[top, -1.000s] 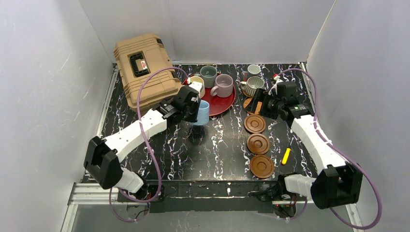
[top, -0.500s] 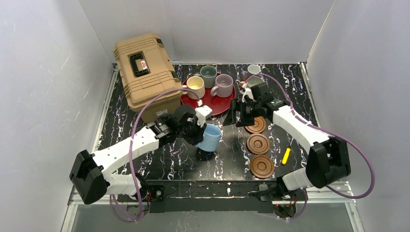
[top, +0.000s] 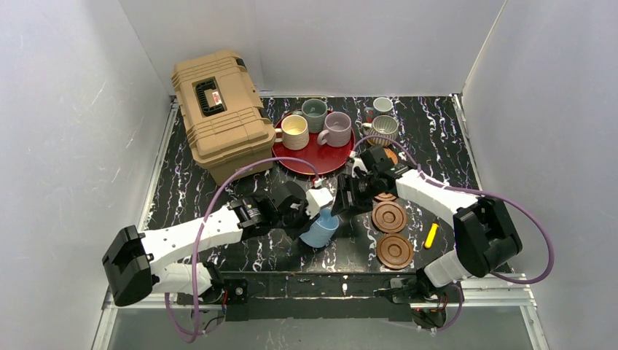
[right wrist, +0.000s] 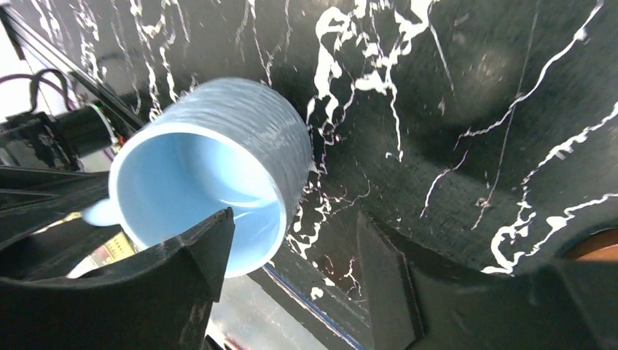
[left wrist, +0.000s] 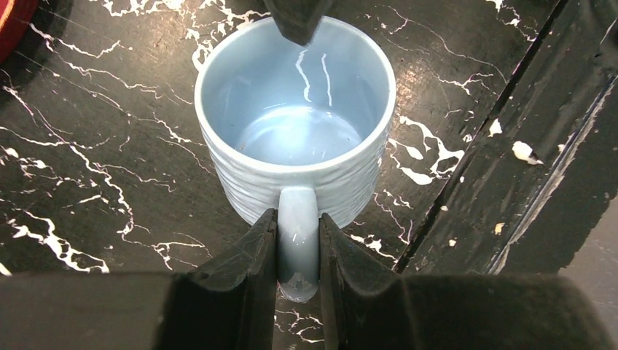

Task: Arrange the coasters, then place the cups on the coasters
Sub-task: Place the cup on the coaster.

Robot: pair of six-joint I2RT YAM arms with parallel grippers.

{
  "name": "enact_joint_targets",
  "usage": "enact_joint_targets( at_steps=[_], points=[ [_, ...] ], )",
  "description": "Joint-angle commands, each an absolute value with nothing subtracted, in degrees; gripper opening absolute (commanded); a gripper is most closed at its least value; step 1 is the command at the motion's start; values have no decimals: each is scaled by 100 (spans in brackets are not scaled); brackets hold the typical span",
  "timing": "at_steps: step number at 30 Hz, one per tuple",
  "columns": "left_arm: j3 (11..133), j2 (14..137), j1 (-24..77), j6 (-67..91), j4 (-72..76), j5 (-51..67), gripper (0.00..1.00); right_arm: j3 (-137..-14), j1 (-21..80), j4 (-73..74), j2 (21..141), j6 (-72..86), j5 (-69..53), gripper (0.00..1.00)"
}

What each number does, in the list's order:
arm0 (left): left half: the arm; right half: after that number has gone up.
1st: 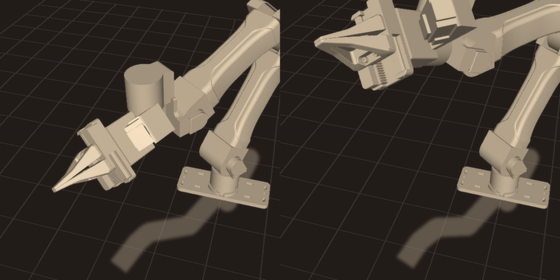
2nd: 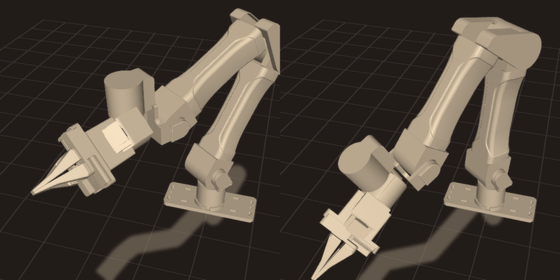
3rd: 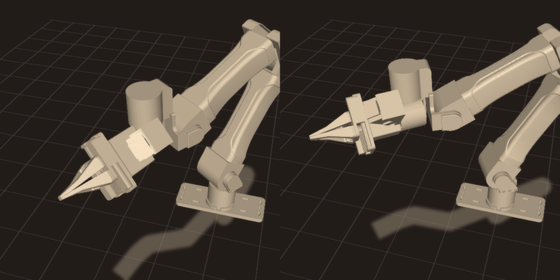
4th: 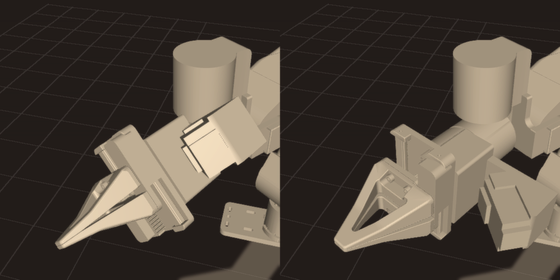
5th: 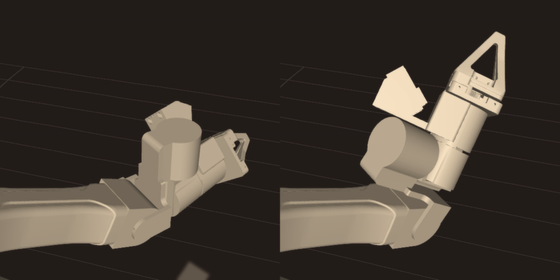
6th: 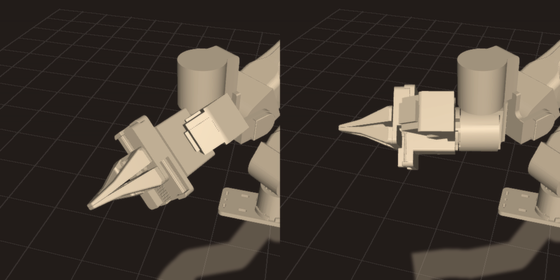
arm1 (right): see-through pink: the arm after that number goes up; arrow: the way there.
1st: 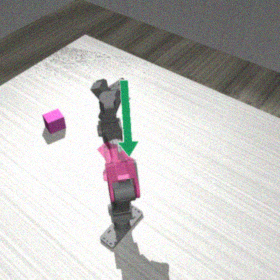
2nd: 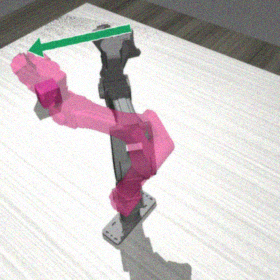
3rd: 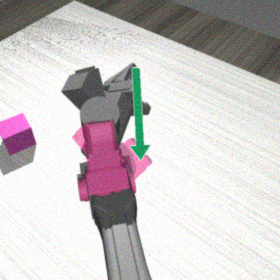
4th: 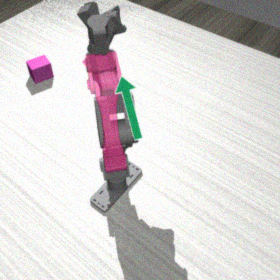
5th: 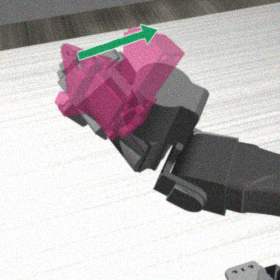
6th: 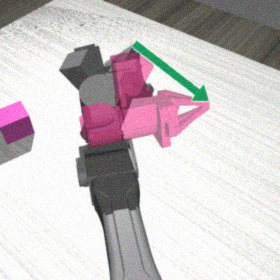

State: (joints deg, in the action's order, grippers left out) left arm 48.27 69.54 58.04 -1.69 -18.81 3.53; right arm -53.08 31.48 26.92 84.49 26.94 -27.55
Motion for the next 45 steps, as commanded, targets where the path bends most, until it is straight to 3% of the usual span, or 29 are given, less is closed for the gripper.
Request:
enact_joint_targets(
  at_steps=[1,8,10,15,17,19,24,28,33,41,45],
  points=[
    [4817,6638,6014,-510,-1347,87,0,-4974,3366,2453,8462,2850,-2792,68],
    [4826,6794,6234,-593,-1349,79,0,-4666,3795,1906,8631,3182,-2694,55],
    [4818,6799,6265,-604,-1352,79,0,-4642,3818,1818,8692,3243,-2681,44],
    [4867,6872,6293,-554,-1456,-191,0,-4809,3846,1976,8611,3267,-2491,2],
    [4941,6911,6295,-473,-1569,-367,0,-4987,3850,2289,8477,3208,-2139,1],
    [5008,6919,6293,-454,-1626,-431,11,-5208,3848,2626,8293,3179,-1786,1],
    [5104,6737,6293,-329,-1660,-254,73,-6025,3850,3757,7866,3072,-605,1],
    [5122,6399,6287,-291,-1611,-397,92,-6465,3834,4320,7693,2960,396,1],
    [5236,6023,6088,-54,-1691,-374,98,-7219,3548,4982,7806,2703,1560,1],
    [5357,5864,4526,493,-1843,-355,98,-8302,2415,5101,8450,2049,1992,1],
    [5449,5932,4258,585,-1996,-738,98,-8367,2010,4759,8887,1996,1787,1]
  ],
)
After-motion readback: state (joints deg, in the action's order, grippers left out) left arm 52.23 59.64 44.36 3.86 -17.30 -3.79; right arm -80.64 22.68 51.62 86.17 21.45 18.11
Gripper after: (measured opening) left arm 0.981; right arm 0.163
